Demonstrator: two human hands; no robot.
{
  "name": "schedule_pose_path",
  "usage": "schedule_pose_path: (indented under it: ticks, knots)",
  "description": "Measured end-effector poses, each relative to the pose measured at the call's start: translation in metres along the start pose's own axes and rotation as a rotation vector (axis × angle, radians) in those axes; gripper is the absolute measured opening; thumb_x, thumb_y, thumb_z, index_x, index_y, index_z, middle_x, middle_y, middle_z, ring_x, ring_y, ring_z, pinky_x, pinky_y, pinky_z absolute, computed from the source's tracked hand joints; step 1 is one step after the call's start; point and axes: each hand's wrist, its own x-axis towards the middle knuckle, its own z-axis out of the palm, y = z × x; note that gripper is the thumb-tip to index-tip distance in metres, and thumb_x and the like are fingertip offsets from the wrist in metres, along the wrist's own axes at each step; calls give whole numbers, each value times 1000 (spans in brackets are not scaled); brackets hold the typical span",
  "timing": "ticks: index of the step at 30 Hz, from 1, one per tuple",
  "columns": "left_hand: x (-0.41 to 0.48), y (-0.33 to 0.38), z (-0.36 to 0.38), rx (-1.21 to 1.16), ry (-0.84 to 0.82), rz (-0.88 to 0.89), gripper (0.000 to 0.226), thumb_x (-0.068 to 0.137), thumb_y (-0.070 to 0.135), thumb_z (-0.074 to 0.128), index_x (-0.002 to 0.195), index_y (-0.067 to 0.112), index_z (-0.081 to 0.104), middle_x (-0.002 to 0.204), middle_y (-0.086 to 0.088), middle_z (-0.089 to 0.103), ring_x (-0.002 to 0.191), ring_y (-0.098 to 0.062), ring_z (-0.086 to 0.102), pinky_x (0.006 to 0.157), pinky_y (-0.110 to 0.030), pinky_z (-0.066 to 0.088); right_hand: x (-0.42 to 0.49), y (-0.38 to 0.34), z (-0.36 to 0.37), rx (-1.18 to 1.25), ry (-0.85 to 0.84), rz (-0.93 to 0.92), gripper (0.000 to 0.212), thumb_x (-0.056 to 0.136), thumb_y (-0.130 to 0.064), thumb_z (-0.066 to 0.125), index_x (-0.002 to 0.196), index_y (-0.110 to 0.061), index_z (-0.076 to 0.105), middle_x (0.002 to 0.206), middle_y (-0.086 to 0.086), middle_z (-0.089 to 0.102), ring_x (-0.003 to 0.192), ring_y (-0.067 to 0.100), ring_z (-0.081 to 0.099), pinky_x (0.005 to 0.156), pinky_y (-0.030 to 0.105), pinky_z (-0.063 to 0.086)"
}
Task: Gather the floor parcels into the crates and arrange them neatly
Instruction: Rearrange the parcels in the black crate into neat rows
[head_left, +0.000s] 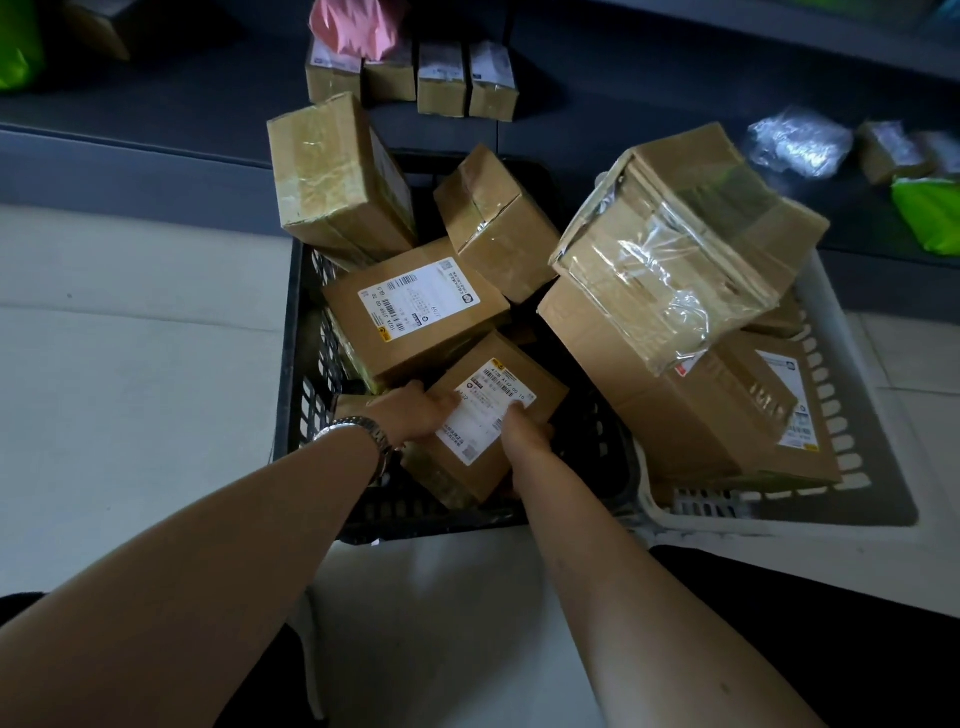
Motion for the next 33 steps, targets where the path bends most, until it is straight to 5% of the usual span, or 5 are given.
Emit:
schedule_pose_path:
  ticks: [6,11,17,29,33]
  knots:
    - [13,-13,9,-520,-100,-128,64,92,49,57,143,14,39,134,-7,58,123,-27,54,99,-40,44,-3,1,2,-2,-47,79,59,99,-37,55,146,-9,33,138,17,53,124,35,54,99,42,45]
    - [12,-24,6,-932,-212,-229,47,95,52,48,121,14,55,104,-10,68,92,-24,64,71,-35,48,3,2,-12,39,-285,287,50,93,-61,51,109,-14,56,134,20,57,130,42,47,113,63,26]
    - [16,-29,7,-1052,-165,-254,40,95,54,47,99,16,60,96,-13,69,95,-29,64,94,-42,47,1,9,-10,84,-332,317,54,89,-62,58,119,-16,58,133,19,58,128,43,48,112,64,26]
    - [10,-36,-2,-1079,-213,-263,41,97,51,43,107,16,59,101,-11,66,92,-25,61,72,-38,46,-16,7,-10,216,-294,289,52,89,-67,53,102,-18,65,87,12,68,77,31,61,61,38,40]
    - [13,-43,-4,-1086,-277,-232,44,96,54,42,114,19,62,110,-11,67,102,-29,61,79,-44,48,-12,8,-8,278,-265,278,74,86,-81,35,115,-19,65,96,15,69,97,36,62,100,53,41]
